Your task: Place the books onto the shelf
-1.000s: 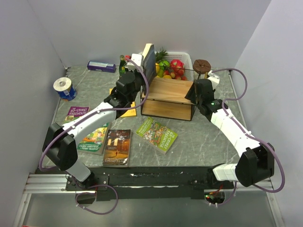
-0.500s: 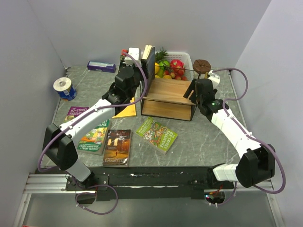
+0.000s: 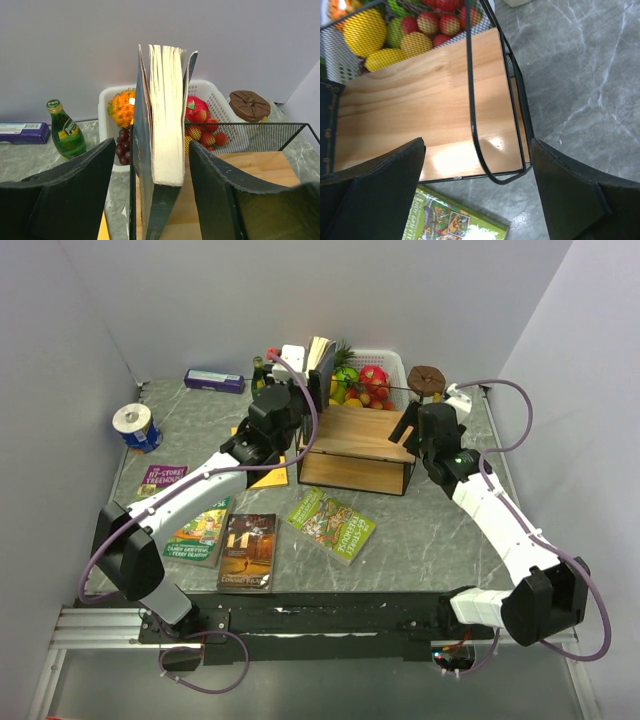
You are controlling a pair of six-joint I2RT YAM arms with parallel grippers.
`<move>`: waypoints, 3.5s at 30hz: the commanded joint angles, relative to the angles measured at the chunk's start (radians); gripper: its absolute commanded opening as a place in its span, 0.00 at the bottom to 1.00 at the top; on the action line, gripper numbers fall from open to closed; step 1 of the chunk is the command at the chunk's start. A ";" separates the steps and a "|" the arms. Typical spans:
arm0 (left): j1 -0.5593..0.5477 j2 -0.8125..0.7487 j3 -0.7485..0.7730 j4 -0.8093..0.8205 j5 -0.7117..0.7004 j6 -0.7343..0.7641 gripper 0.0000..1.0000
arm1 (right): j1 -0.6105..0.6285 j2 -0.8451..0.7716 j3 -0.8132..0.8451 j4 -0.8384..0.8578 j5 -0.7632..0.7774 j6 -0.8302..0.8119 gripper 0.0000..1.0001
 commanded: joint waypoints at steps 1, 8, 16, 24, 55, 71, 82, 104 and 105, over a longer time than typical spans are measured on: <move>-0.014 -0.038 0.054 0.025 -0.031 0.038 0.67 | -0.006 -0.056 0.071 -0.019 0.014 0.008 0.93; -0.016 -0.042 0.052 0.028 -0.044 0.041 0.67 | -0.003 -0.073 0.075 -0.022 -0.006 0.010 0.93; -0.025 -0.099 0.063 0.018 -0.076 0.061 0.68 | -0.003 -0.115 0.085 -0.045 -0.034 0.019 0.94; -0.043 -0.263 0.025 0.025 -0.065 0.077 0.75 | -0.002 -0.215 0.066 -0.059 -0.089 0.042 0.94; -0.196 -0.324 -0.902 0.008 0.423 -0.921 0.29 | 0.325 -0.188 -0.583 0.340 -0.154 0.062 0.90; -0.207 -0.674 -0.834 -0.518 -0.049 -0.976 0.38 | 0.486 -0.313 -0.610 0.345 -0.110 0.028 0.90; -0.174 -0.759 -0.903 -0.830 -0.091 -1.274 0.09 | 0.635 0.076 -0.440 0.655 -0.630 0.200 0.88; -0.172 -0.735 -1.014 -0.977 -0.097 -1.648 0.01 | 0.707 0.624 -0.122 0.595 -0.605 0.366 0.84; -0.170 -0.737 -1.015 -0.974 -0.097 -1.645 0.01 | 0.710 0.638 -0.115 0.601 -0.611 0.370 0.84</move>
